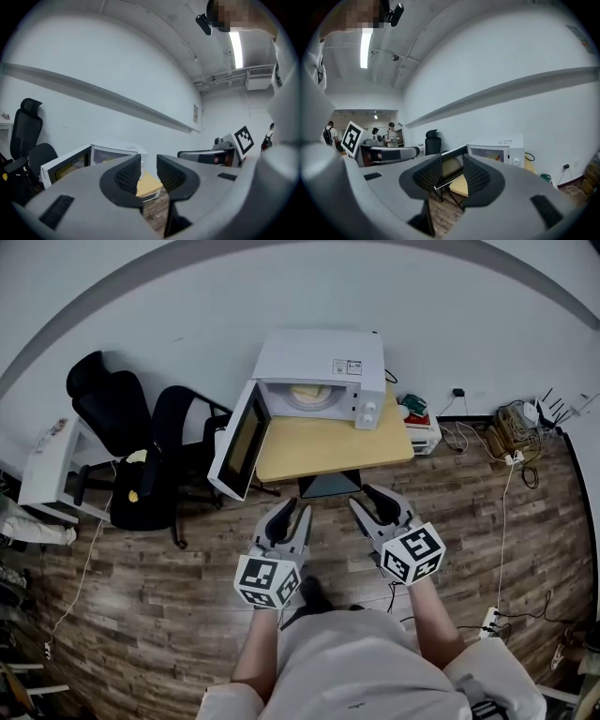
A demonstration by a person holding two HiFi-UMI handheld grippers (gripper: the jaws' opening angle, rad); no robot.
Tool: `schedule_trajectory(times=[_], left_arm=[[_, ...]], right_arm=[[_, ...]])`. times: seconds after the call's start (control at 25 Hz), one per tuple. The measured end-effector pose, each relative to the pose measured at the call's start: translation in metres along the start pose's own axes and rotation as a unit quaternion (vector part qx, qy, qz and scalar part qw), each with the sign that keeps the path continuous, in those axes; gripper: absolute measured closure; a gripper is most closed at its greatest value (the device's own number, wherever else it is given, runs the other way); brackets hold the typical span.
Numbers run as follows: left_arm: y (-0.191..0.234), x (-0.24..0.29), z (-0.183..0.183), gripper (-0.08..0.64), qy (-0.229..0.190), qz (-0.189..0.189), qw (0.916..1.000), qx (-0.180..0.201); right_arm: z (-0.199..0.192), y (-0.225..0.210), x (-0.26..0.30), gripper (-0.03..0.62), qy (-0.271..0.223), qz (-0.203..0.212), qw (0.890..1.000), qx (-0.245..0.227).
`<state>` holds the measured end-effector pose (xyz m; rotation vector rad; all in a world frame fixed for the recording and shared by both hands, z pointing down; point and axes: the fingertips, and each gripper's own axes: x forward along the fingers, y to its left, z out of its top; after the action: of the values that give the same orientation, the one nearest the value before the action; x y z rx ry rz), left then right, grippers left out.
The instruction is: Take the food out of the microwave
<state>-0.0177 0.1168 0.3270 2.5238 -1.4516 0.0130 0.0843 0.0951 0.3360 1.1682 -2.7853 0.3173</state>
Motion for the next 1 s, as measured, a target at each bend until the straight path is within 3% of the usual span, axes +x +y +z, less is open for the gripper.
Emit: schedule_trajectory(times=[0.56,1.0], left_arm=[[0.076,0.017,-0.006,0.471,0.023,-0.029,0.9993,-0.006],[0.095,0.031,-0.026,0.471,0.044,-0.037,0.9981,-0.021]], right_arm=[[-0.013,0.007,0.069,0.453,0.024,-0.029,0.999,0.005],[-0.029,-0.005,0.085,0.448,0.043,-0.035,0.998,0.015]])
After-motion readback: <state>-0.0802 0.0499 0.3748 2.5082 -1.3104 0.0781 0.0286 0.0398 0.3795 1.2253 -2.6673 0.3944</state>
